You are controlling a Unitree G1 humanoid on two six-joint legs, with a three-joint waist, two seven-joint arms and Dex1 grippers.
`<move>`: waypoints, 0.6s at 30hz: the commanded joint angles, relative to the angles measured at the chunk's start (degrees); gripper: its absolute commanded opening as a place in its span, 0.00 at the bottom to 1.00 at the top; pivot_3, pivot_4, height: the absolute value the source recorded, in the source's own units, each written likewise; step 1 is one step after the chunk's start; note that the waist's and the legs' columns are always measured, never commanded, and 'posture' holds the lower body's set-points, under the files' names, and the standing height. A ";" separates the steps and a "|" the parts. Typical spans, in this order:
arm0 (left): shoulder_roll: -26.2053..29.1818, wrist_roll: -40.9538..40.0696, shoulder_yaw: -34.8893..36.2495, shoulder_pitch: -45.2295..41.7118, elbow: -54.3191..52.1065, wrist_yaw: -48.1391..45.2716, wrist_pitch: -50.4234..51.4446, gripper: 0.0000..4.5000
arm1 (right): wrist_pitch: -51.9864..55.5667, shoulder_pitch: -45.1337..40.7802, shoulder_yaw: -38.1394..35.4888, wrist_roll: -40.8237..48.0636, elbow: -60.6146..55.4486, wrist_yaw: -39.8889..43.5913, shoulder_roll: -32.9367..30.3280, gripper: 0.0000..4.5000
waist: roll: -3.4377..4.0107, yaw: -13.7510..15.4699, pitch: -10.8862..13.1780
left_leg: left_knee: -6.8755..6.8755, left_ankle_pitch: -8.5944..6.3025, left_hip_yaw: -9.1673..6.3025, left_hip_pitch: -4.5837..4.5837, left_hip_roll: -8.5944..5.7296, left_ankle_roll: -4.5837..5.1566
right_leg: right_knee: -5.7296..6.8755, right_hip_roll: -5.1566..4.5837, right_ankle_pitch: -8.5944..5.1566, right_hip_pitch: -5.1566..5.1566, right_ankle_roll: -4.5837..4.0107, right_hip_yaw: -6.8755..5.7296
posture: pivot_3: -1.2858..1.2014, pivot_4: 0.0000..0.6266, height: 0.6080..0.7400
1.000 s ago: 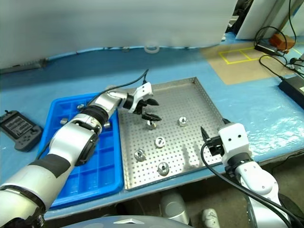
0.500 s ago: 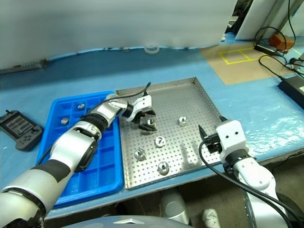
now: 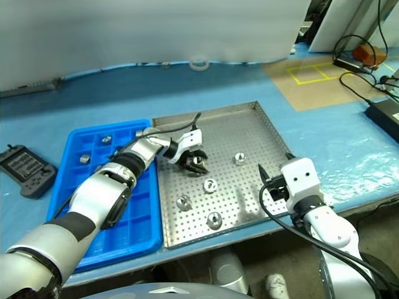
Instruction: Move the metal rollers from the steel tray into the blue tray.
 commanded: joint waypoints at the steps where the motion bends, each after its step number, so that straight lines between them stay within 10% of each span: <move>1: 0.00 -0.01 0.00 0.06 -1.44 -0.01 -0.66 0.53 | -1.05 -0.57 -0.10 -0.68 -0.27 -0.42 -0.22 0.84 | 0.00 0.00 0.00 | 0.00 0.00 0.00 0.00 0.00 0.00 | 0.00 0.00 0.00 0.00 0.00 0.00 | 0.24 0.24 1.00; 4: 0.61 0.13 0.30 -0.01 -1.04 0.64 1.00 0.38 | -1.17 -0.62 -0.09 -0.60 -0.19 -0.30 -0.30 0.84 | 0.00 0.00 0.00 | 0.00 -0.01 0.00 -0.01 -0.03 0.00 | -0.03 0.00 0.00 0.00 0.00 0.01 | 0.24 0.24 1.00; 18: 4.27 -13.17 9.91 -0.16 -13.85 -10.36 7.98 0.38 | -0.38 -10.33 0.10 6.66 2.36 4.76 -0.47 0.84 | 0.01 0.56 0.18 | 0.01 -0.01 -0.01 -0.11 -0.07 0.02 | 0.03 -0.09 0.01 -0.10 -0.02 0.01 | 0.30 0.24 1.00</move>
